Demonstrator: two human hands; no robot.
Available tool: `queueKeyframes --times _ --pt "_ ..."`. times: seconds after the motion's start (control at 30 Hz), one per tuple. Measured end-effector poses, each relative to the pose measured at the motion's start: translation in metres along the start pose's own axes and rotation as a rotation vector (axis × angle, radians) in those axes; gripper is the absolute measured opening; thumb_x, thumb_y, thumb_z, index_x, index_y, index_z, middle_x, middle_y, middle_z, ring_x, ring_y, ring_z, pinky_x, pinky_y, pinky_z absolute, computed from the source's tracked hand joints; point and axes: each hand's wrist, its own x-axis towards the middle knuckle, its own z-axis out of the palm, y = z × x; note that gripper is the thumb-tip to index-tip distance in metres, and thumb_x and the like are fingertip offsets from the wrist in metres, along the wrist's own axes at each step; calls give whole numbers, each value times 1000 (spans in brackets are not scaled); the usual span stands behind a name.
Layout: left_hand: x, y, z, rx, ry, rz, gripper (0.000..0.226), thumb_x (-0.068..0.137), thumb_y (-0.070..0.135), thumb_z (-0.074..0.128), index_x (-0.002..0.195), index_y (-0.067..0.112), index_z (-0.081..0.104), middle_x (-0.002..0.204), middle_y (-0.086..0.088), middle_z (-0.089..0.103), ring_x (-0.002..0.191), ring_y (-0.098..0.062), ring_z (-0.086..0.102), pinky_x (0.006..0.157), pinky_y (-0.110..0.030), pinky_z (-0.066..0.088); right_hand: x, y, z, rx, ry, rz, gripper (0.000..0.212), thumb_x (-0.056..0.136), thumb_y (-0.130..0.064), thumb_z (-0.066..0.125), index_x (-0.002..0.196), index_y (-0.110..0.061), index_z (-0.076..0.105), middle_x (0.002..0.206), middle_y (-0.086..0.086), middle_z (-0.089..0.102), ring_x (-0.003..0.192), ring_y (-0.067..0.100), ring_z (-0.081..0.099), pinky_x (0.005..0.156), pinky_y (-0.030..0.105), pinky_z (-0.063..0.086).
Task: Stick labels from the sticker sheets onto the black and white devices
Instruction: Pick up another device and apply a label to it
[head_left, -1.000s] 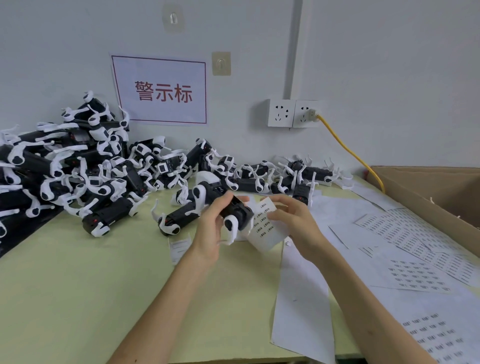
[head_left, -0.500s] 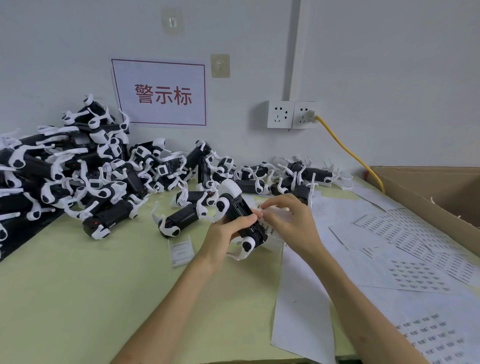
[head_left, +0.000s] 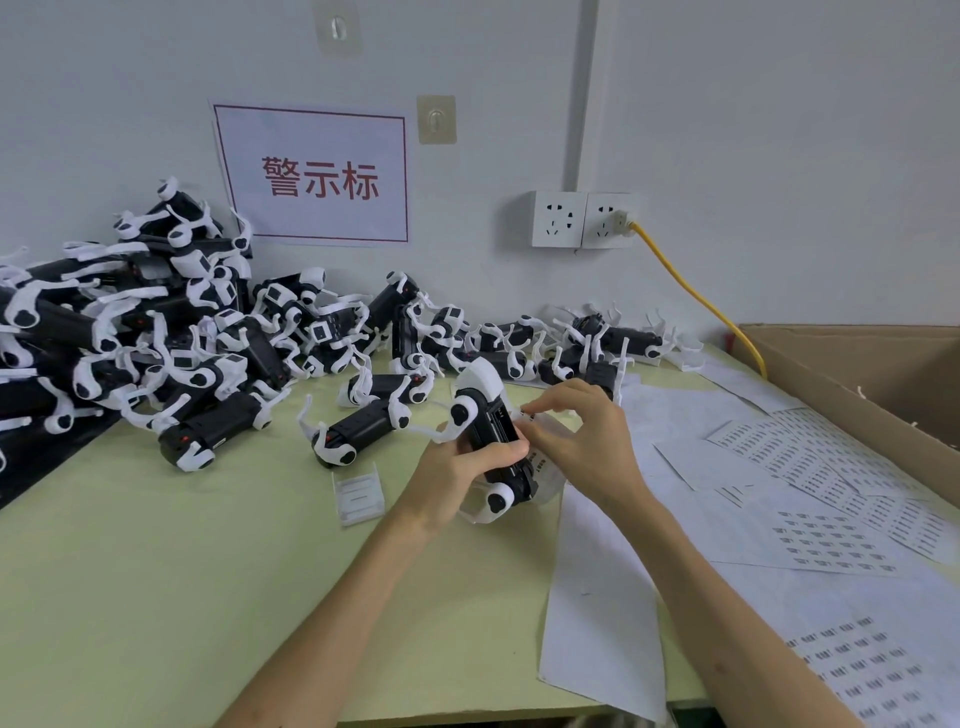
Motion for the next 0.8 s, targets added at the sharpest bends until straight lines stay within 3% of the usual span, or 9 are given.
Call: queueKeyframes --times 0.1,0.2,0.43,0.8 --pt "2 -3 0 8 -6 -4 30 72 33 74 96 13 75 89 6 75 86 -4 70 67 -14 51 -1 -1 0 24 -3 -3 11 81 -20 85 76 -24 76 88 -7 66 98 15 59 87 28 45" --pt "3 -5 0 13 -11 -17 37 64 42 77 93 19 76 92 4 75 90 -9 70 77 -23 55 -1 0 -1 47 -5 -16 16 82 -17 84 70 -23 75 82 -1 65 80 9 57 78 29 47" --pt "2 -4 1 24 -16 -31 33 68 38 74 96 20 76 89 6 76 85 -5 71 69 -16 54 0 4 0 3 -5 -26 13 84 -11 79 73 -15 75 77 -6 68 70 7 58 71 18 45" --pt "2 -5 1 0 0 -30 29 73 32 73 97 16 76 88 6 77 83 -3 71 66 -13 52 2 6 0 3 -17 -15 10 88 -10 73 80 -16 76 80 -8 69 76 10 62 70 20 47"
